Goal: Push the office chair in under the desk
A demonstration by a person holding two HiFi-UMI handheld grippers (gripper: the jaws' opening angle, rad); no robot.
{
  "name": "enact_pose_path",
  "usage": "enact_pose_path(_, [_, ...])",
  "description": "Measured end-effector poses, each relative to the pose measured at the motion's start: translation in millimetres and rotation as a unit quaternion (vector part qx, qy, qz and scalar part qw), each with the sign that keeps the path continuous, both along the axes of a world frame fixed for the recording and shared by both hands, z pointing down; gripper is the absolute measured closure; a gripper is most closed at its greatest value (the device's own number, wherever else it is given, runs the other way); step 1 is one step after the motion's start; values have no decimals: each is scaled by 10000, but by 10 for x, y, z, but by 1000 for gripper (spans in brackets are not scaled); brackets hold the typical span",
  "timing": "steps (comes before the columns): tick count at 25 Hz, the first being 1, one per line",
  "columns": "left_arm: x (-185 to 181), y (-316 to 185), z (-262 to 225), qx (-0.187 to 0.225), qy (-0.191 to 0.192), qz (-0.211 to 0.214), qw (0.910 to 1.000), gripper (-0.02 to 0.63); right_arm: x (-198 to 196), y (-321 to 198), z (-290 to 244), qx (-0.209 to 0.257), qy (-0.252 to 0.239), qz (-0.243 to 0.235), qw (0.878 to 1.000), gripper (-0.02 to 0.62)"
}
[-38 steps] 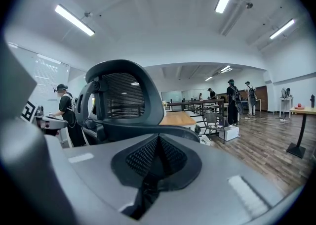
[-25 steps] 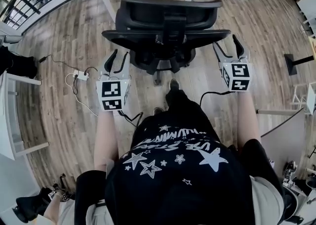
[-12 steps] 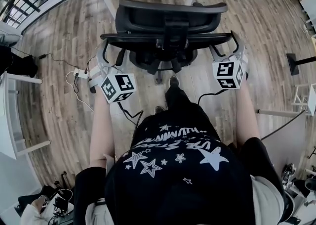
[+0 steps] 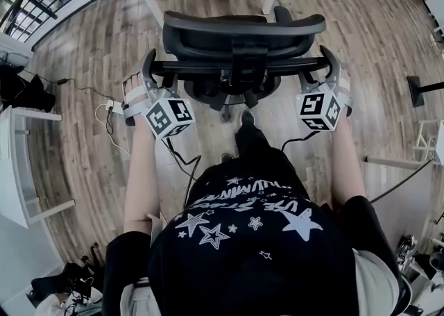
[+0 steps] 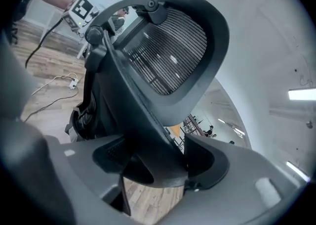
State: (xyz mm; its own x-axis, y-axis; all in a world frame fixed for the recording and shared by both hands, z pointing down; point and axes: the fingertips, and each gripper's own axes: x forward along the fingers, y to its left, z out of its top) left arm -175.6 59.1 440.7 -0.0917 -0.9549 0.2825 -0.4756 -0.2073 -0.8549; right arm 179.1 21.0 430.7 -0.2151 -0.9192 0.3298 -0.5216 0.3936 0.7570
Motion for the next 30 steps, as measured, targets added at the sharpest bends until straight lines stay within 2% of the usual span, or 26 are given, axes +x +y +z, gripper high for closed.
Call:
enact_pose_path(1, [-3, -18, 11, -24, 65, 2, 10000, 304, -1, -12, 5, 3, 71, 11, 10000, 275])
enact_pose_path(7, [4, -50, 34, 64, 167, 241, 9995, 311, -3, -82, 24, 146, 159, -151, 9997, 284])
enact_pose_path(15, [42, -277, 40, 86, 257, 129, 9995, 311, 12, -401, 62, 300, 72, -303, 9991, 285])
enact_pose_path(21, [-18, -765, -36, -34, 301, 45, 9995, 311, -55, -935, -17, 246, 89, -423, 9988, 285])
enact_pose_path(25, [-80, -1067, 5, 65, 157, 136, 9998, 310, -114, -1241, 18, 270, 148, -404, 9987, 291])
enact_pose_path(30, [-170, -1483, 4, 10, 112, -15, 9999, 311, -195, -1694, 2, 336, 155, -424, 9984, 298])
